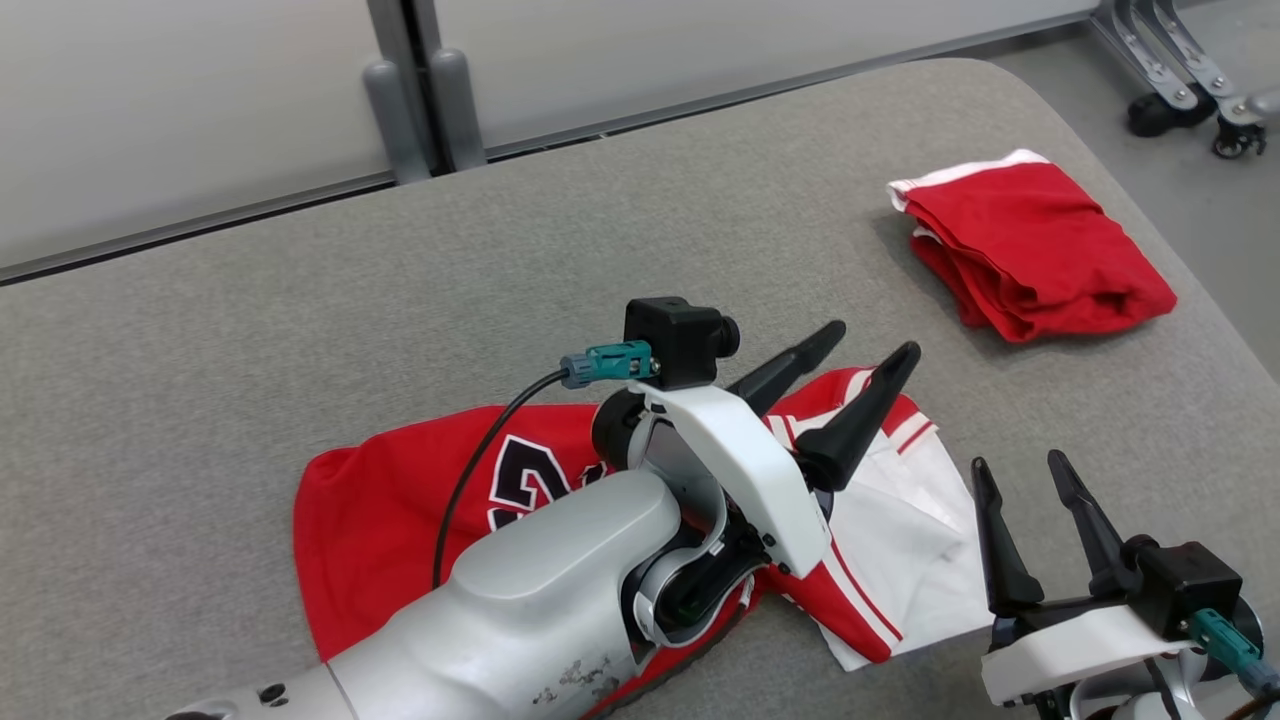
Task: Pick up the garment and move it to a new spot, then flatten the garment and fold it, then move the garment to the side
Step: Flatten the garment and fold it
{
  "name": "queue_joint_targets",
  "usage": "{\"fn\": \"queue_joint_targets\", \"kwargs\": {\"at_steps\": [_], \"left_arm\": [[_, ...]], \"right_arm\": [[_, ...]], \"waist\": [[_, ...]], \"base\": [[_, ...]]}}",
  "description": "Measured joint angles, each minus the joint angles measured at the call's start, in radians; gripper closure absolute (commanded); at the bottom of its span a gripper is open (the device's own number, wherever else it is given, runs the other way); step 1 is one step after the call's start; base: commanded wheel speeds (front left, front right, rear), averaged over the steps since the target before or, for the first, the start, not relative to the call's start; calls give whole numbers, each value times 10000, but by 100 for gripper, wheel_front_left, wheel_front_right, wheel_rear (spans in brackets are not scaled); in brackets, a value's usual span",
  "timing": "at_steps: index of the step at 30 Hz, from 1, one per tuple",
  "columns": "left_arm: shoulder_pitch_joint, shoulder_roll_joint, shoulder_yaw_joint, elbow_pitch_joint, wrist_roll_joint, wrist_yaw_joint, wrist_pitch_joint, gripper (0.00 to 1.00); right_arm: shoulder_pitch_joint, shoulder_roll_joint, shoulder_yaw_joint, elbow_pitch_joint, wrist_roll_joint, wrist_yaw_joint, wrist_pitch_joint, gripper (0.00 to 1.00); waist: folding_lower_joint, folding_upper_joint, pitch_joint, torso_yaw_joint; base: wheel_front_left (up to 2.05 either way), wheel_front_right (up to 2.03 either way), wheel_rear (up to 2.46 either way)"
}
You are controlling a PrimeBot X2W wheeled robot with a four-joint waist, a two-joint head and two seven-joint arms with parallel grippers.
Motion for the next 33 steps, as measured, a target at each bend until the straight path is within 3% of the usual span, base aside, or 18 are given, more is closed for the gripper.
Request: {"fn": "queue_joint_targets", "kwargs": {"at_steps": [5, 10, 15, 19, 22, 26, 33], "left_arm": [[-130, 65, -184, 748, 761, 65, -596, 0], [1168, 1164, 385, 642, 1164, 383, -736, 0], [3357, 2592, 2171, -510, 1990, 1250, -754, 0], [5424, 3164, 3864, -1463, 2995, 1841, -754, 0], [6846, 3074, 5379, -2042, 3766, 2117, -754, 0], [8582, 2502, 6704, -2399, 4723, 2063, -754, 0], [9763, 1716, 7120, -2138, 5624, 1450, -754, 0]], "right_arm": [[103, 2, -244, -140, -249, 0, 0, 0], [625, 0, -610, -328, -479, 0, 0, 0], [1204, 2, -940, -554, -667, 0, 0, 0], [1588, 0, -1200, -719, -698, 0, 0, 0], [1805, 2, -1260, -782, -786, 0, 0, 0], [2014, 0, -1367, -825, -828, 0, 0, 0], [2112, 0, -1377, -802, -857, 0, 0, 0]], "waist": [[0, 0, -299, 399], [1, 0, -783, 845], [0, 0, -1270, 1370], [0, 0, -1524, 1809], [1, 0, -1674, 2081], [0, 0, -1848, 2308], [0, 0, -1987, 2511]], "base": [[0, 0, 0], [0, 0, 0], [0, 0, 0], [0, 0, 0], [0, 0, 0], [0, 0, 0], [0, 0, 0]]}}
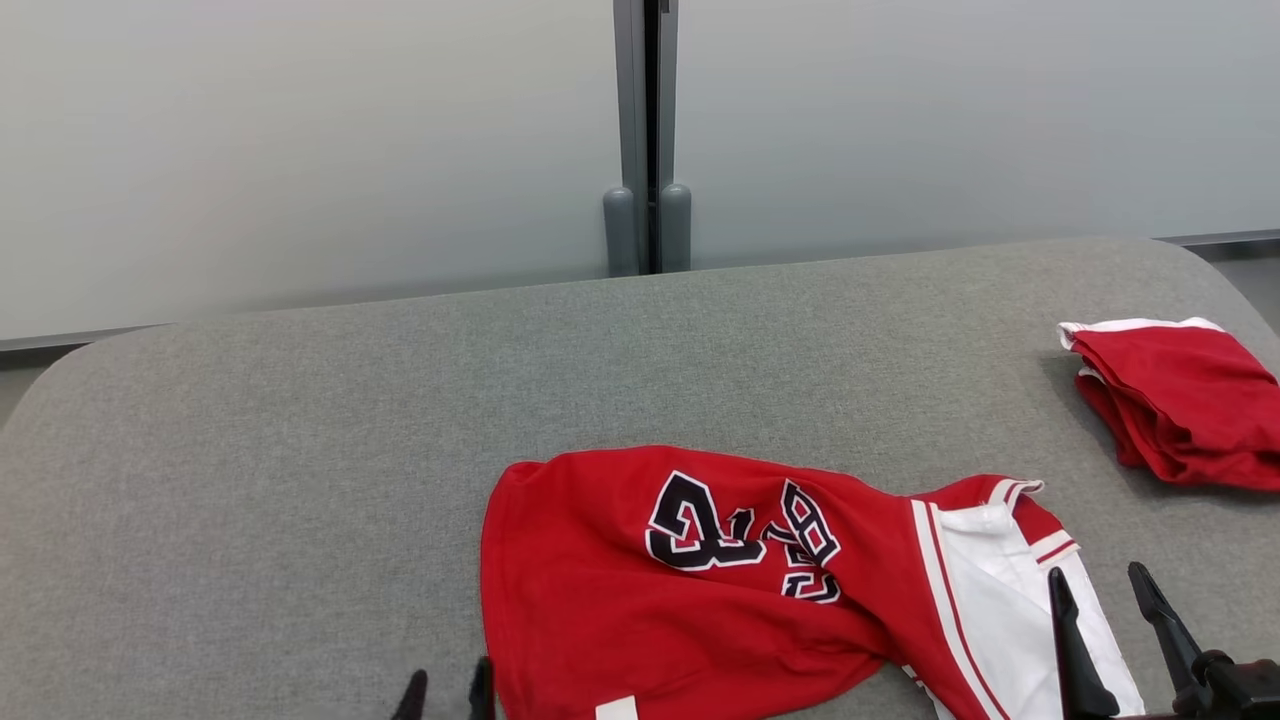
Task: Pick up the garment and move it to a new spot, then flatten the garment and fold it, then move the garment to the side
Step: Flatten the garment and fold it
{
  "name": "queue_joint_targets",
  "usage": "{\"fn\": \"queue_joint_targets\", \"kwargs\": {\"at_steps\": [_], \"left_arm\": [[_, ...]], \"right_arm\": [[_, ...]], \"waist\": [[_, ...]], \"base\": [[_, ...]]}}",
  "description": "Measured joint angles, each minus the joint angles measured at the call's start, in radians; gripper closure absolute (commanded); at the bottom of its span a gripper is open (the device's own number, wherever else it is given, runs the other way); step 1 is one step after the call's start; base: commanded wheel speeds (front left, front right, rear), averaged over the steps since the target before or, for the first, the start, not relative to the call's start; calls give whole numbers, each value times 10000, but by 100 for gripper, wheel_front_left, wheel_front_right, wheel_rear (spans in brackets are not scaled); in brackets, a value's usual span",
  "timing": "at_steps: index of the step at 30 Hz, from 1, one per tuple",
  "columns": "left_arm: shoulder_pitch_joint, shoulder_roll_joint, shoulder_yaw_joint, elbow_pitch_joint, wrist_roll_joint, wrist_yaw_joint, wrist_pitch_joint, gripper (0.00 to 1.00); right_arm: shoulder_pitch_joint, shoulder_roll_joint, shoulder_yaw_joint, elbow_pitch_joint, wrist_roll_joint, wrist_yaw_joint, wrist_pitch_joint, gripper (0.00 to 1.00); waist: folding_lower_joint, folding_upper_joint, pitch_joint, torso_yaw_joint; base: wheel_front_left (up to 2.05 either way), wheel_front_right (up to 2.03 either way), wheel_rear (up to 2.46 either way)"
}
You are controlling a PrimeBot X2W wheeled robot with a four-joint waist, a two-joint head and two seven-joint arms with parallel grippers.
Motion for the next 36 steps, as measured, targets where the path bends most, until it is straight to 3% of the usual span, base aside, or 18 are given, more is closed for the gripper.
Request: {"fn": "queue_joint_targets", "kwargs": {"at_steps": [5, 10, 19, 20, 21, 22, 23, 24, 30, 36], "left_arm": [[48, -173, -715, 414, 23, -314, 623, 0], [83, -222, -1160, 723, -86, -213, 1611, 0], [-146, -353, -1187, 989, -244, -247, 1847, 0], [-188, -385, -1185, 1007, -274, -278, 1820, 20], [-237, -405, -1187, 1016, -286, -320, 1818, 53], [-271, -405, -1191, 1024, -288, -387, 1818, 67], [-275, -410, -1189, 1026, -320, -424, 1816, 91], [-280, -420, -1237, 1049, -380, -560, 1835, 100], [-429, -376, -1281, 876, -339, -713, 1712, 100], [-428, 94, -1371, -474, -65, -773, 1626, 100]], "right_arm": [[-4, 0, 77, 38, -2, 0, 0, 0], [-51, 0, 165, 42, 10, 0, 0, 0], [-58, 2, 207, 84, 19, 0, 0, 0], [-64, 0, 215, 88, 19, 0, 0, 0], [-76, 0, 222, 92, 19, 0, 0, 0], [-90, 0, 228, 98, 19, 0, 0, 0], [-101, 2, 224, 105, 19, 0, 0, 0], [-102, 2, 219, 115, 19, 0, 0, 0], [-97, 0, 157, 150, 67, 0, 0, 0], [-38, 0, 84, 180, 77, 0, 0, 0]], "waist": [[0, 0, -35, 10], [0, 0, 45, -31], [0, 0, 255, -141], [0, 0, 267, -155], [0, 0, 276, -170], [0, 0, 283, -186], [0, 0, 283, -197], [0, 0, 273, -201], [0, 0, 245, -99], [0, 0, 147, 133]], "base": [[0, 0, 0], [0, 0, 0], [0, 0, 0], [0, 0, 0], [0, 0, 0], [0, 0, 0], [0, 0, 0], [0, 0, 0], [0, 0, 0], [0, 0, 0]]}}
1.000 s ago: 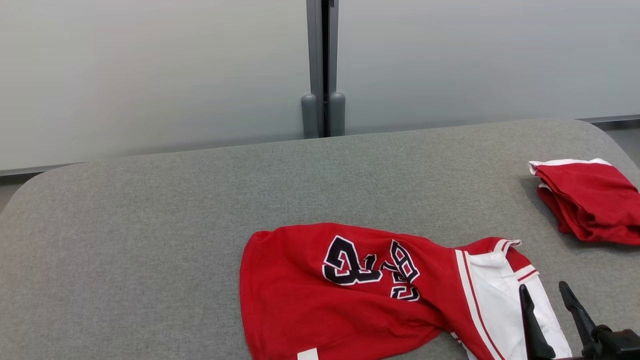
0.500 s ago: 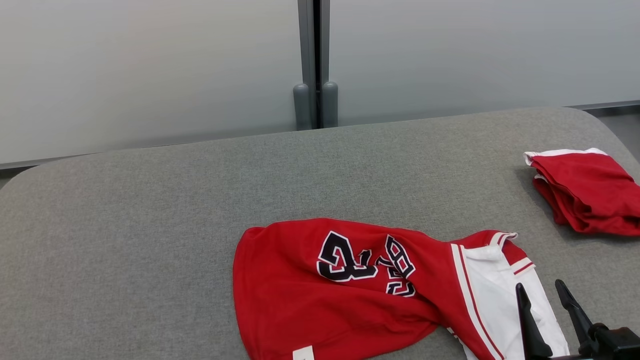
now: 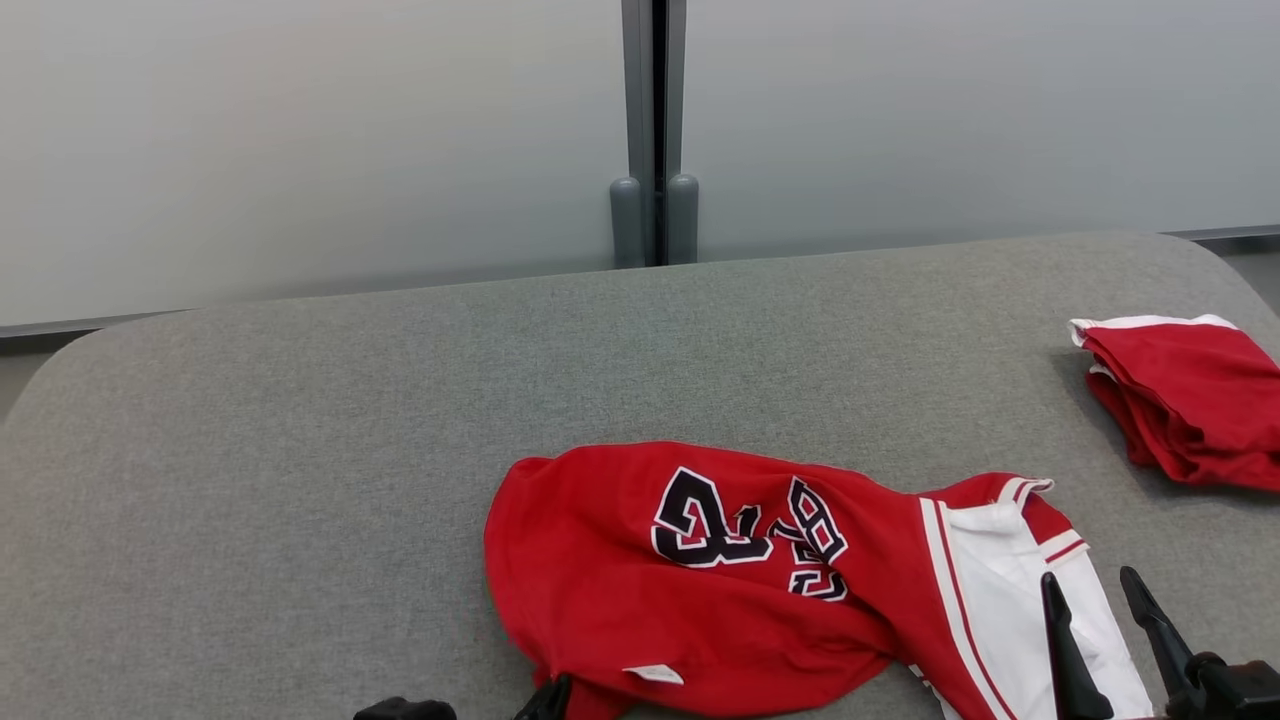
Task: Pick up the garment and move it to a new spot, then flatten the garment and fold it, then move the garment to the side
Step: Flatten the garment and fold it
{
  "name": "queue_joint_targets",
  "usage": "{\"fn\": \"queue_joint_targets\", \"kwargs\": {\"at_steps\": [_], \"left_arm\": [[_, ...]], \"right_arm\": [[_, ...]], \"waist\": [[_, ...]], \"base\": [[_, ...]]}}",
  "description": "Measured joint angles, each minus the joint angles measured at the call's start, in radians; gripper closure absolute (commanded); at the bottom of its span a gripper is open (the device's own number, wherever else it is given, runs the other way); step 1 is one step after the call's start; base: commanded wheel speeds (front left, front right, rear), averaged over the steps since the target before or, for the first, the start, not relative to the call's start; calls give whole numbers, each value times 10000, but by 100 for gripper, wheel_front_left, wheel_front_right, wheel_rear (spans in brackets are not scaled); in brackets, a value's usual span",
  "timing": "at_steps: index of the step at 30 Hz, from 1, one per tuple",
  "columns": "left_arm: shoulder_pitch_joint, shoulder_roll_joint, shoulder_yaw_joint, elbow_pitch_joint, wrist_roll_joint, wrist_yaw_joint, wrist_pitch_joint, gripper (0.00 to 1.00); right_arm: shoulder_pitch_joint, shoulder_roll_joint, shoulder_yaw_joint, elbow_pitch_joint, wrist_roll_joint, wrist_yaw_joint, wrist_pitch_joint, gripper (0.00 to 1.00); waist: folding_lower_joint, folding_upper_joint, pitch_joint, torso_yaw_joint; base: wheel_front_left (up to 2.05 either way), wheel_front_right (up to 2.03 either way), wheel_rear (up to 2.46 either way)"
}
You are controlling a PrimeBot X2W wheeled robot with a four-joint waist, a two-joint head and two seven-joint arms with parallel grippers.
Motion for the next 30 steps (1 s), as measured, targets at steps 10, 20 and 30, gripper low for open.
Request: {"fn": "queue_joint_targets", "kwargs": {"at_steps": [10, 20, 30], "left_arm": [[1123, 2056, -1214, -1816, 500, -1235, 995, 100], [1428, 1490, -1718, 282, 395, -1655, 681, 0], [1533, 2449, -817, -679, -836, -980, 2073, 0]], "right_arm": [[39, 0, 35, 8, 19, 0, 0, 0], [38, 0, 56, 61, 0, 0, 0, 0], [29, 0, 79, 61, -31, 0, 0, 0]], "waist": [[0, 0, -62, 212], [0, 0, -49, 143], [0, 0, -84, -139]], "base": [[0, 0, 0], [0, 0, 0], [0, 0, 0]]}}
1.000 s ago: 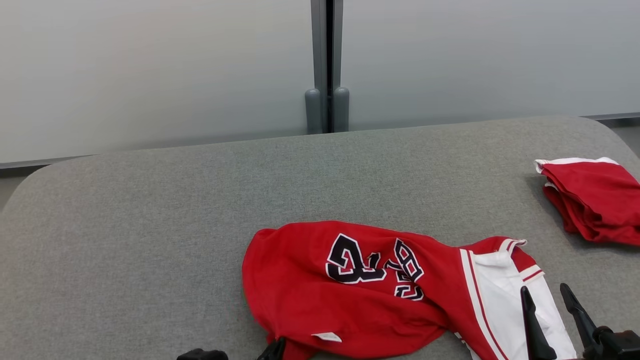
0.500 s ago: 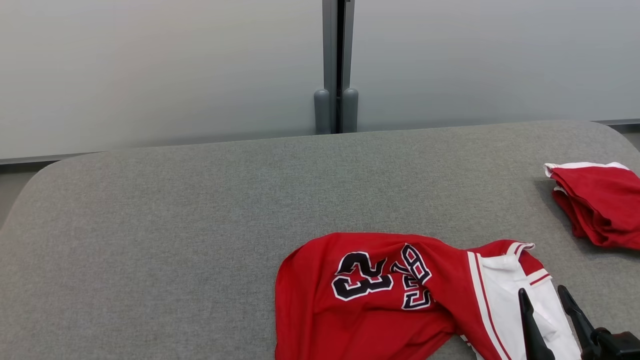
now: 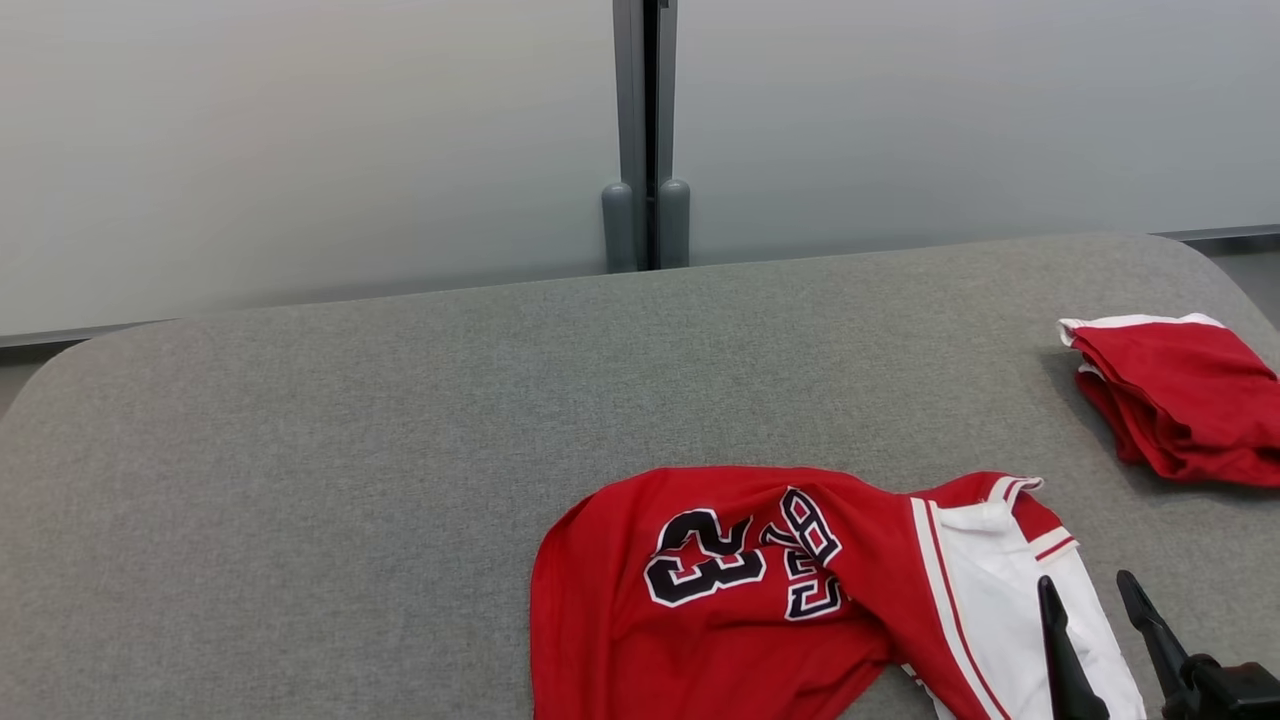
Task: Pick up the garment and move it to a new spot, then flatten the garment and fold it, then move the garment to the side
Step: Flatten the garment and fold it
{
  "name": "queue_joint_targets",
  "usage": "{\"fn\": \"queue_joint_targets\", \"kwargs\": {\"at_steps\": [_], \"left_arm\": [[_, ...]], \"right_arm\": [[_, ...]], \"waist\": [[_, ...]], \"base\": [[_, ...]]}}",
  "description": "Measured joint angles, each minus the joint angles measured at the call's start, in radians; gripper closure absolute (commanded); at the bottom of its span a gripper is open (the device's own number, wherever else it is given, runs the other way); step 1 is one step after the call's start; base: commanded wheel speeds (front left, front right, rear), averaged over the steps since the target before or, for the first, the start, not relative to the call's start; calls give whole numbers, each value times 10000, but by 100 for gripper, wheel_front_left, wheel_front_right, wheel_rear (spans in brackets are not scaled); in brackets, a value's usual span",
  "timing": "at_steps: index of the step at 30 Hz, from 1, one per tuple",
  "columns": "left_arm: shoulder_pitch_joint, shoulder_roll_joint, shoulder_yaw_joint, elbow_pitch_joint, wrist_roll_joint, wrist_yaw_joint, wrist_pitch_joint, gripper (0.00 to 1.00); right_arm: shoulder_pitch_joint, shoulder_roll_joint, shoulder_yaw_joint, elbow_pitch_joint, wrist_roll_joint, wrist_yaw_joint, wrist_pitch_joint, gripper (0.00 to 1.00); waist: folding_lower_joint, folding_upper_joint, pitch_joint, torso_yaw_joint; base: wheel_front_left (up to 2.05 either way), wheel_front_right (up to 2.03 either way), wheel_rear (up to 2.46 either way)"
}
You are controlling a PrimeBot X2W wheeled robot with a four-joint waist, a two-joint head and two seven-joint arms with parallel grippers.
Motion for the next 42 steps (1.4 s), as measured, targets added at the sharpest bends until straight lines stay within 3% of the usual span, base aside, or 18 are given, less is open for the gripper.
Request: {"fn": "queue_joint_targets", "kwargs": {"at_steps": [2, 6, 9, 16, 24, 29, 30, 31, 32, 35, 42], "left_arm": [[-75, 397, 318, -656, -58, 102, 144, 0], [-1403, 560, 679, -1337, 466, 155, 146, 0], [-2696, -2, 652, -1012, 629, -6, 234, 0], [-5776, -1258, 19, 1883, 1112, -767, 1039, 0], [-7630, -1597, -449, 5221, 1279, -1350, 1657, 0], [-7762, -1684, -853, 6117, 767, -1496, 2184, 0], [-7827, -1682, -913, 6194, 594, -1507, 2215, 3], [-7847, -1682, -1047, 6148, 433, -1513, 2219, 81], [-7848, -1680, -1168, 6015, 184, -1488, 2213, 100], [-7736, -1699, -1657, 5287, -708, -1503, 2077, 100], [-7926, -1532, -1206, 5670, -579, -1521, -757, 100]], "right_arm": [[-38, 6, 17, -4, 4, 0, 0, 0], [-115, 0, 73, -29, 33, 0, 0, 0], [-226, 8, 169, -19, 52, 0, 0, 0], [-732, 2, 426, 21, 140, 0, 0, 0], [-1003, -2, 497, 79, 217, 0, 0, 0], [-1091, 0, 585, 100, 278, 0, 0, 0], [-1128, 2, 585, 96, 295, 0, 0, 0], [-1135, 0, 564, 96, 314, 0, 0, 0], [-1135, 0, 535, 92, 332, 0, 0, 0], [-1132, 2, 439, 100, 374, 0, 0, 0], [-1103, -2, 374, 151, 382, 0, 0, 0]], "waist": [[0, 0, 24, -87], [0, 0, 127, -270], [0, 0, 264, -441], [0, 0, 794, -1064], [0, 0, 1431, -1924], [0, 0, 1690, -2214], [0, 0, 1733, -2271], [-1, 0, 1771, -2311], [0, 0, 1799, -2330], [0, 0, 1782, -2267], [0, 0, 1548, -1921]], "base": [[0, 0, 0], [0, 0, 0], [0, 0, 0], [0, 0, 0], [0, 0, 0], [0, 0, 0], [0, 0, 0], [0, 0, 0], [0, 0, 0], [0, 0, 0], [0, 0, 0]]}}
